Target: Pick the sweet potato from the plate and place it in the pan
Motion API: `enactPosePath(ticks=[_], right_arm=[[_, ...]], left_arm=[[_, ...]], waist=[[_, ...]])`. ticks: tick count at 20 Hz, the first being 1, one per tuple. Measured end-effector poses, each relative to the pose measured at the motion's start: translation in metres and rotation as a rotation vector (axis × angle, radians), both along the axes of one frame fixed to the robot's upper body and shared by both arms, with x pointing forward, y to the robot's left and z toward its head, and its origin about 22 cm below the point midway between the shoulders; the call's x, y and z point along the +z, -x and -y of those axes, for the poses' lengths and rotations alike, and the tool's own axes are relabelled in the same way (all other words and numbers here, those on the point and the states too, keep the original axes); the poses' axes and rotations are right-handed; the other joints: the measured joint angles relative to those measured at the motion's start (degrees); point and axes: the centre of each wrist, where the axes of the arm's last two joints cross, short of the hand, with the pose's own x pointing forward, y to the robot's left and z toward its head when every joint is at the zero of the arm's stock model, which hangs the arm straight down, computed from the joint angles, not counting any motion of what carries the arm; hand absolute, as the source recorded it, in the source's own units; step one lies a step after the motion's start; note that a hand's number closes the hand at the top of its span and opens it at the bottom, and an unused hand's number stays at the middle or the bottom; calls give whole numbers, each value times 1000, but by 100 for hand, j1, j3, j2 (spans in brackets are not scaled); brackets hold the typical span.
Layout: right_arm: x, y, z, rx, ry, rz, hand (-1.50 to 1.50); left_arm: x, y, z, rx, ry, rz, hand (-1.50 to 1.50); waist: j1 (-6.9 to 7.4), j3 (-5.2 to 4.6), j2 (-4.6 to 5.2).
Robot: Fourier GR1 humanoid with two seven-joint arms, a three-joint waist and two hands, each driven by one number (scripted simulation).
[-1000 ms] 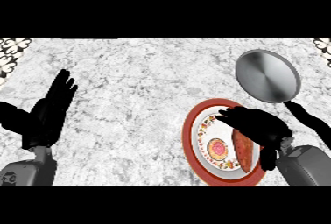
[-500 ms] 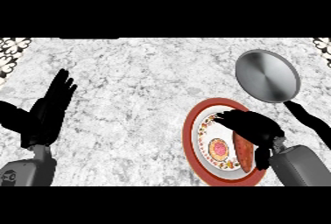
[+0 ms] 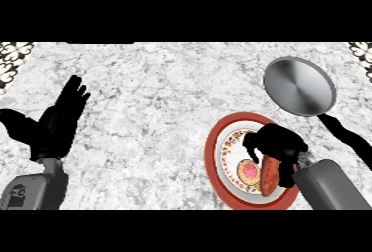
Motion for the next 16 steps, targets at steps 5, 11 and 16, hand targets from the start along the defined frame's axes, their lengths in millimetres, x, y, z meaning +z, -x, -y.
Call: enactPosePath(ticks=[5, 11, 16], right_arm=[[-2, -3, 2, 1, -42, 1, 150], [11, 4, 4, -56, -131, 119, 150], [38, 17, -31, -200, -142, 259, 150]], left_arm=[[3, 1, -2, 8, -5, -7, 0], [4, 4, -6, 14, -3, -13, 0], [-4, 9, -5, 16, -2, -10, 0]], waist=[[-1, -8, -9], [-26, 18, 8], [-57, 29, 4]])
